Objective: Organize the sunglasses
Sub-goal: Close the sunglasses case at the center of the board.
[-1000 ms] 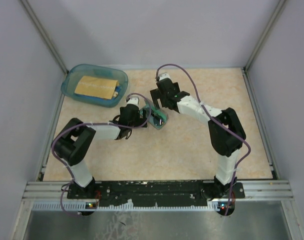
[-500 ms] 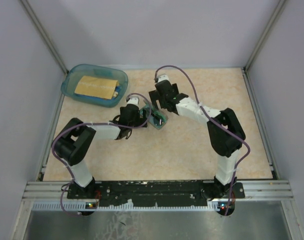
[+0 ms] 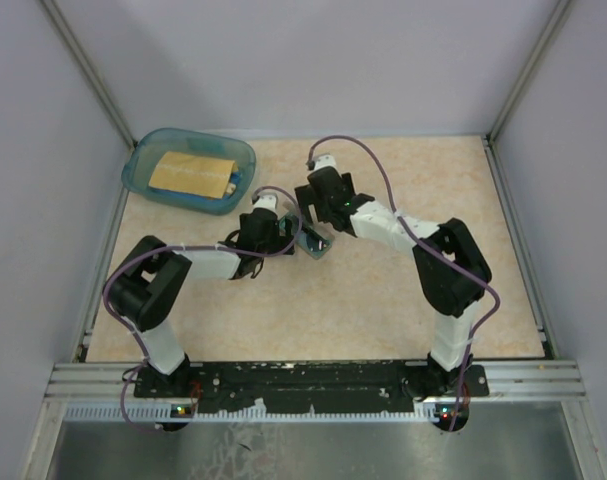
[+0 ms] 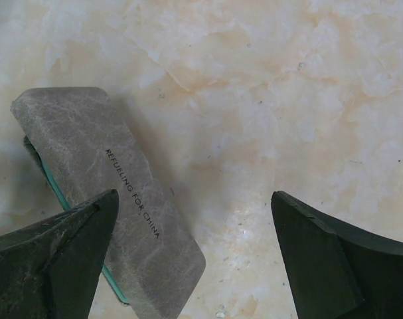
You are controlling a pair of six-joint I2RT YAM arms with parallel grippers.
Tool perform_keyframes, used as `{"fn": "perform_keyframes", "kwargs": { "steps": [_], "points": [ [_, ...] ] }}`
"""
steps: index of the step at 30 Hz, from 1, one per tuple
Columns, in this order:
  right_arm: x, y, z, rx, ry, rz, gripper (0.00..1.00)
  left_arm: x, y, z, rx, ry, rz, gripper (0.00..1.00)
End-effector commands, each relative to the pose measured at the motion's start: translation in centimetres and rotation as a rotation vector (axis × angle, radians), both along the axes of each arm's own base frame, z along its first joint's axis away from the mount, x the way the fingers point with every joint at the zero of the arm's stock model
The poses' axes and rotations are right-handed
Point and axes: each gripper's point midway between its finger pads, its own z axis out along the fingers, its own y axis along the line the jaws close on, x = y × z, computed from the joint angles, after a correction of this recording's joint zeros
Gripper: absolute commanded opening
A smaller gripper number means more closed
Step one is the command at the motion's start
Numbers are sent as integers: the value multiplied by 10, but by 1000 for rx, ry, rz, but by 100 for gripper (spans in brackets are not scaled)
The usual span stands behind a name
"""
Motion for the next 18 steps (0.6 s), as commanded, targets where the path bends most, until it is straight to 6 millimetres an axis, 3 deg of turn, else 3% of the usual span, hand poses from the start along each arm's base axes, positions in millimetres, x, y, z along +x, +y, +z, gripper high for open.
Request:
{"fn": "perform_keyframes", "kwargs": {
  "steps": [1,18],
  "points": [
    [-31,16,-8,25,76,81,99,-9,-5,-15,-2,52,-15,100],
    [-37,21,-7,50,104,103,99,-11,-3,-13,-7,46,-7,100]
  ]
}}
